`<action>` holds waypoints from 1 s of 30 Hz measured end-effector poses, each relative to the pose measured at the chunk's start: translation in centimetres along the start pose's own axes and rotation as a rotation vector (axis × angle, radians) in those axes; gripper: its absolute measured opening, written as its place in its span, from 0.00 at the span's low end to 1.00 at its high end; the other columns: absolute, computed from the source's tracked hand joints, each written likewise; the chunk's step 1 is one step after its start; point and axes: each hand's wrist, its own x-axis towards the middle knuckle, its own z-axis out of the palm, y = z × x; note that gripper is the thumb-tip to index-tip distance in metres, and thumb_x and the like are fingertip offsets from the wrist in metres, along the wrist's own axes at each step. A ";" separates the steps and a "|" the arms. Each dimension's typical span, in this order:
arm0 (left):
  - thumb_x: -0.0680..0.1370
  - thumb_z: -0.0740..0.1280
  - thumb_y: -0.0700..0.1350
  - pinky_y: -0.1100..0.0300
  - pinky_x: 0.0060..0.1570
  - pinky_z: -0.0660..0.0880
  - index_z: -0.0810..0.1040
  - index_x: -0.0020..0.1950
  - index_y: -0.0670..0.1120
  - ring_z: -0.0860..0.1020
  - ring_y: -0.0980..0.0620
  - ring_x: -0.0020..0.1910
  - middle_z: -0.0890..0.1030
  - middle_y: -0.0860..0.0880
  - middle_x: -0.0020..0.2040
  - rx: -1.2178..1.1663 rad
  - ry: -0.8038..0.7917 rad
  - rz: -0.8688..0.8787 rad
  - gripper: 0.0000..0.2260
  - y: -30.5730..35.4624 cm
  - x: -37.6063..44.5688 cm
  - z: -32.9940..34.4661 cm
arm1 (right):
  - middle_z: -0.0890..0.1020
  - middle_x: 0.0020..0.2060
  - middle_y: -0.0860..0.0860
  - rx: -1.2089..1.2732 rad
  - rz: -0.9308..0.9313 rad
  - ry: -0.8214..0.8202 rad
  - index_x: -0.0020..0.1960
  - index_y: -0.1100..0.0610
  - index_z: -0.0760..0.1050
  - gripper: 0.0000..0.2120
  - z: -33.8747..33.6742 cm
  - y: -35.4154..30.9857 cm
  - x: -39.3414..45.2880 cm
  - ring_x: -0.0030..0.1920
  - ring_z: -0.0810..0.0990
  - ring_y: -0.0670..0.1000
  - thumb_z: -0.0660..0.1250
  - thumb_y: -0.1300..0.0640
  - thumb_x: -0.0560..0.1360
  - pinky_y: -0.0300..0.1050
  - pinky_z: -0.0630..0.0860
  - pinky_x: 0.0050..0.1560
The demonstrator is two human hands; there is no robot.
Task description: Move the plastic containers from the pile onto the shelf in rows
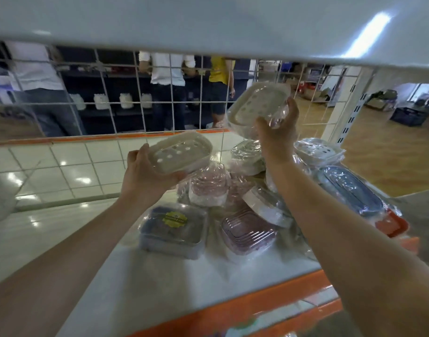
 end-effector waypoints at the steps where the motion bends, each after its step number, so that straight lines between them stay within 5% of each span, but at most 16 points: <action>1: 0.66 0.76 0.56 0.57 0.53 0.68 0.65 0.70 0.45 0.70 0.50 0.53 0.67 0.46 0.64 -0.015 0.005 -0.008 0.38 -0.4 -0.3 -0.5 | 0.66 0.69 0.54 0.019 -0.013 -0.022 0.75 0.58 0.55 0.34 0.3 -0.4 -0.7 0.50 0.71 0.39 0.64 0.68 0.73 0.24 0.74 0.38; 5: 0.58 0.69 0.70 0.58 0.37 0.66 0.73 0.50 0.44 0.73 0.49 0.43 0.76 0.47 0.51 -0.140 -0.011 -0.108 0.35 -2.6 -1.2 -2.6 | 0.68 0.64 0.50 -0.002 -0.011 -0.105 0.74 0.56 0.56 0.33 1.4 -1.5 -3.4 0.52 0.73 0.36 0.64 0.68 0.73 0.20 0.70 0.38; 8: 0.56 0.66 0.71 0.60 0.33 0.66 0.76 0.47 0.41 0.73 0.51 0.38 0.76 0.50 0.40 -0.290 0.003 -0.185 0.36 -3.3 -2.3 -4.4 | 0.70 0.64 0.46 -0.048 -0.008 -0.191 0.75 0.54 0.55 0.34 1.6 -2.3 -5.8 0.55 0.76 0.39 0.65 0.66 0.73 0.22 0.71 0.39; 11: 0.65 0.71 0.66 0.58 0.40 0.68 0.78 0.48 0.38 0.74 0.49 0.39 0.77 0.46 0.42 -0.428 0.000 -0.264 0.32 -4.3 -2.9 -6.2 | 0.69 0.49 0.35 -0.038 -0.040 -0.295 0.74 0.57 0.56 0.33 2.2 -2.5 -8.3 0.38 0.74 0.24 0.65 0.69 0.73 0.24 0.72 0.33; 15: 0.54 0.68 0.72 0.49 0.57 0.74 0.76 0.46 0.43 0.79 0.42 0.48 0.78 0.44 0.43 -0.521 -0.018 -0.328 0.36 -5.8 -3.9 -8.2 | 0.71 0.55 0.46 -0.118 -0.067 -0.397 0.74 0.52 0.57 0.35 4.2 -2.4 -11.9 0.41 0.77 0.39 0.67 0.65 0.72 0.36 0.77 0.40; 20: 0.74 0.66 0.61 0.54 0.50 0.75 0.78 0.44 0.49 0.76 0.49 0.40 0.79 0.48 0.44 -0.651 -0.132 -0.334 0.15 -8.2 -5.6 -10.5 | 0.67 0.66 0.49 -0.045 0.021 -0.457 0.76 0.51 0.52 0.38 6.9 -2.9 -17.2 0.58 0.72 0.49 0.67 0.66 0.73 0.29 0.72 0.45; 23: 0.77 0.63 0.58 0.57 0.47 0.74 0.76 0.49 0.56 0.76 0.50 0.41 0.80 0.49 0.48 -0.684 -0.226 -0.350 0.09 -9.9 -6.9 -12.0 | 0.67 0.64 0.50 0.050 0.217 -0.505 0.77 0.52 0.50 0.39 8.3 -3.6 -20.3 0.53 0.73 0.47 0.67 0.66 0.74 0.31 0.73 0.45; 27: 0.68 0.68 0.63 0.58 0.44 0.72 0.73 0.64 0.55 0.78 0.51 0.46 0.79 0.50 0.54 -0.692 -0.294 -0.343 0.26 -12.4 -8.9 -14.3 | 0.77 0.52 0.46 0.207 0.364 -0.505 0.66 0.52 0.68 0.22 9.6 -4.6 -24.5 0.49 0.77 0.48 0.68 0.62 0.75 0.36 0.76 0.47; 30: 0.74 0.66 0.60 0.55 0.50 0.72 0.74 0.62 0.54 0.78 0.48 0.54 0.80 0.50 0.58 -0.673 -0.307 -0.328 0.20 -13.9 -10.0 -15.4 | 0.78 0.45 0.45 0.268 0.429 -0.530 0.53 0.49 0.76 0.06 10.5 -5.2 -27.4 0.47 0.77 0.47 0.64 0.57 0.78 0.46 0.73 0.60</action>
